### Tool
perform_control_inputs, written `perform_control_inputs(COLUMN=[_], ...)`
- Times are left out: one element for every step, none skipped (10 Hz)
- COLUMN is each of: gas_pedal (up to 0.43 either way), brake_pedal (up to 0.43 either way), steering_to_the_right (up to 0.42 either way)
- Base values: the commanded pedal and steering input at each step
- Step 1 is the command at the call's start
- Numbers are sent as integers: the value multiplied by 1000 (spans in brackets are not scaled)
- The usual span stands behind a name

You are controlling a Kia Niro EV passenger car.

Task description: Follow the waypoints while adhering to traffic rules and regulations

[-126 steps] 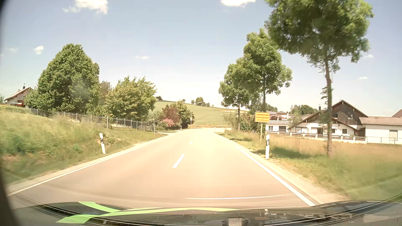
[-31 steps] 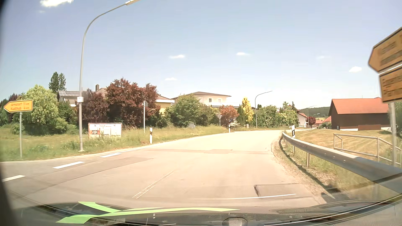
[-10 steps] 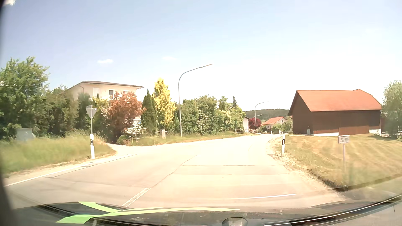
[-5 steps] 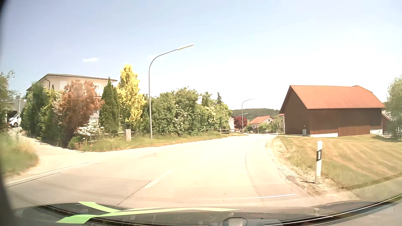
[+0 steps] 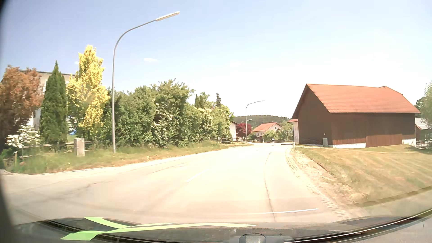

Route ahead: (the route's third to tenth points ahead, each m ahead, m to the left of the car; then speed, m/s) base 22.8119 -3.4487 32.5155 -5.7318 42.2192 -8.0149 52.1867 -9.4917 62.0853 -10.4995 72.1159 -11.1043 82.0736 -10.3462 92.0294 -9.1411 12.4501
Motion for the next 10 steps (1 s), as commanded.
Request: perform_control_inputs(gas_pedal=[138,138,138,138,138,138,138,138,138,138], brake_pedal=[0,0,0,0,0,0,0,0,0,0], steering_to_the_right=[44,44,44,44,44,45,45,45,45,45])
